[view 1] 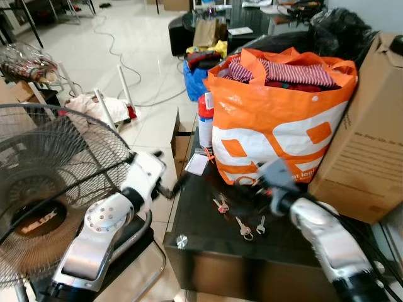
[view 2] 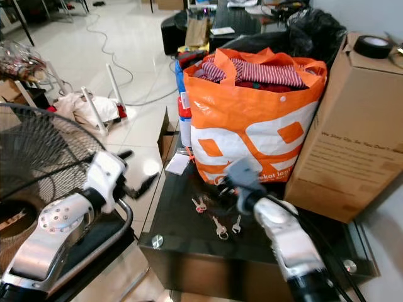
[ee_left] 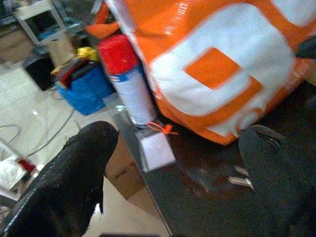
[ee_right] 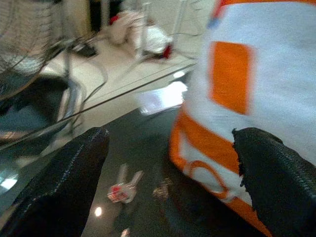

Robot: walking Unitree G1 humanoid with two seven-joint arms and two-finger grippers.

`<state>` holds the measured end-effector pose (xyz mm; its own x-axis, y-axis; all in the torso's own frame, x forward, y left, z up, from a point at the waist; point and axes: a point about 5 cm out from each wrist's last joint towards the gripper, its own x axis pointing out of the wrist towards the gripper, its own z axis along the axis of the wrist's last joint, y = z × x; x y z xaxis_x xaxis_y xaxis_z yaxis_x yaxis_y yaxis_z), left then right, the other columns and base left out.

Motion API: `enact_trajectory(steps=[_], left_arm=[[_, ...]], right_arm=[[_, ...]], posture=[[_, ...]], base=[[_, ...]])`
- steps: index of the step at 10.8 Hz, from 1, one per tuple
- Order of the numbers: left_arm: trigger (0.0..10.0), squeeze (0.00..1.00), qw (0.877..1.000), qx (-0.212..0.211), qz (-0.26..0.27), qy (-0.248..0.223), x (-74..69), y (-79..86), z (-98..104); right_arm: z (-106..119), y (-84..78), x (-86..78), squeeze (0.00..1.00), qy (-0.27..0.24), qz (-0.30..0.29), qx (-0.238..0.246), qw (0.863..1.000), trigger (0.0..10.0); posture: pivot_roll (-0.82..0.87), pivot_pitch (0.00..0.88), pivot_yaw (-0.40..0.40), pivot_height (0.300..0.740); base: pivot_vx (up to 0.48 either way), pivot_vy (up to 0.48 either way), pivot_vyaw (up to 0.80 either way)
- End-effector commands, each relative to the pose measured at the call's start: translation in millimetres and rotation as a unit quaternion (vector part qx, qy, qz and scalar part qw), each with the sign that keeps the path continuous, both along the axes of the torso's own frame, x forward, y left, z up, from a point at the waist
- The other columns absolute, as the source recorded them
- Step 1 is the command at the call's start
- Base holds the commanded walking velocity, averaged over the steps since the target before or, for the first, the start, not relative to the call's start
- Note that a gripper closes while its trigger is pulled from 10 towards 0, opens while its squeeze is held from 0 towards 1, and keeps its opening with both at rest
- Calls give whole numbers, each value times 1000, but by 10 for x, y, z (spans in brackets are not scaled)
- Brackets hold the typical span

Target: Hang keys on a hook

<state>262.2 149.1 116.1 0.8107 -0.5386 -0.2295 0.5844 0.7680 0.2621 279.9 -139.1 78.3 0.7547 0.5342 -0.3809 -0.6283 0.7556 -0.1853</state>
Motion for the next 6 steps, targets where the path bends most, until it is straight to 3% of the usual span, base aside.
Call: enact_trajectory(steps=[1,4,6], left_arm=[[10000,71,998,34,-32,29,-74,48,-111],[10000,71,996,36,-49,71,-323,117,-159],[10000,75,991,42,-69,109,-510,143,-232]], right_arm=[[-111,156,12,0,20,56,-23,998,10000],[-579,376,-144,0,98,147,-101,979,10000],[-714,364,-205,0,120,164,-130,970,10000]], posture=[[-103,0,59,740],[-72,0,34,740],[-64,17,20,740]], base=[[0,0,0],[0,0,0],[0,0,0]])
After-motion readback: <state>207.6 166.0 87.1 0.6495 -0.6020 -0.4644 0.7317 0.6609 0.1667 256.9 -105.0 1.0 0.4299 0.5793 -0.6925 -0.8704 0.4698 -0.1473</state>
